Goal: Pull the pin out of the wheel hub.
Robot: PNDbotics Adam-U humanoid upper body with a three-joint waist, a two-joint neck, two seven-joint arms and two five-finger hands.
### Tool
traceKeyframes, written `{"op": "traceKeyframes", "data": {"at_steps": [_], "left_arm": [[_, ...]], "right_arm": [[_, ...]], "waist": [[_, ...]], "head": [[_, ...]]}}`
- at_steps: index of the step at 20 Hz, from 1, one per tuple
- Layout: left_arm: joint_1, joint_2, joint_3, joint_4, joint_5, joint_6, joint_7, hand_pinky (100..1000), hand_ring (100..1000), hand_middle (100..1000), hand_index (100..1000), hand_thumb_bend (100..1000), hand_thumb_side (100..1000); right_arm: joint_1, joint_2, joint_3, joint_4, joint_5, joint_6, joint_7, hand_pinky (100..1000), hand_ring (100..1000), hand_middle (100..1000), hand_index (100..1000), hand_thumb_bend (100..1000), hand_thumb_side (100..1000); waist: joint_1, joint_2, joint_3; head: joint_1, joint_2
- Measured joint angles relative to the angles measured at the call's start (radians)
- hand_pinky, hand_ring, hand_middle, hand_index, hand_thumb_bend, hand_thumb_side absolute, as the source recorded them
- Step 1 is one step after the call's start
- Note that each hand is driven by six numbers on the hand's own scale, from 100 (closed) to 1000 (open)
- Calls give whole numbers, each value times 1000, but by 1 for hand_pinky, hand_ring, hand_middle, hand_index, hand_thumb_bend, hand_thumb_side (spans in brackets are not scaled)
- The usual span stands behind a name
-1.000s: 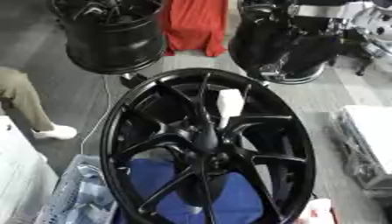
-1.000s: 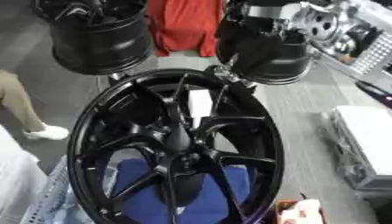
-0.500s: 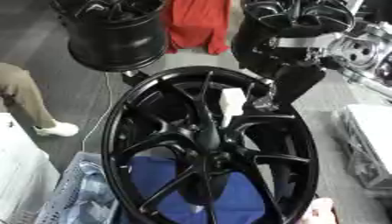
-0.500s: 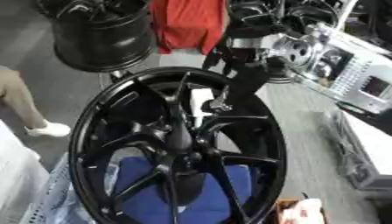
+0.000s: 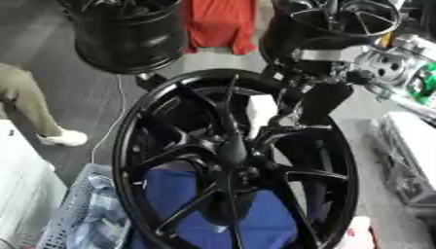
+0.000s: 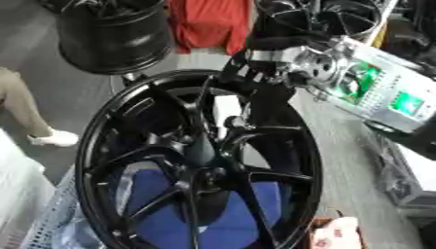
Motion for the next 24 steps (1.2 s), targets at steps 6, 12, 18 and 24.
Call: {"op": "traceKeyframes", "data": {"at_steps": [6, 12, 18, 24], "left_arm": [[-6, -3, 0, 0, 0, 1, -1, 702, 622, 585, 713, 100, 630], [-9, -3, 0, 0, 0, 1, -1, 702, 621, 584, 713, 100, 632], [-18, -3, 0, 0, 0, 1, -1, 702, 621, 583, 713, 100, 634], [-26, -7, -1, 0, 0, 1, -2, 702, 619, 582, 712, 100, 638]], "right_arm": [[7, 11, 9, 0, 73, -6, 7, 800, 850, 878, 844, 420, 100], [17, 15, 11, 0, 126, -15, 14, 817, 875, 878, 847, 410, 100], [25, 16, 11, 0, 175, -22, 8, 825, 878, 878, 851, 398, 100], [25, 16, 10, 0, 214, -28, 2, 825, 876, 877, 851, 394, 100]], "waist": [[0, 18, 0], [0, 42, 0], [0, 64, -1], [-1, 93, -3]], "head": [[3, 0], [5, 0], [5, 0], [5, -2]]}}
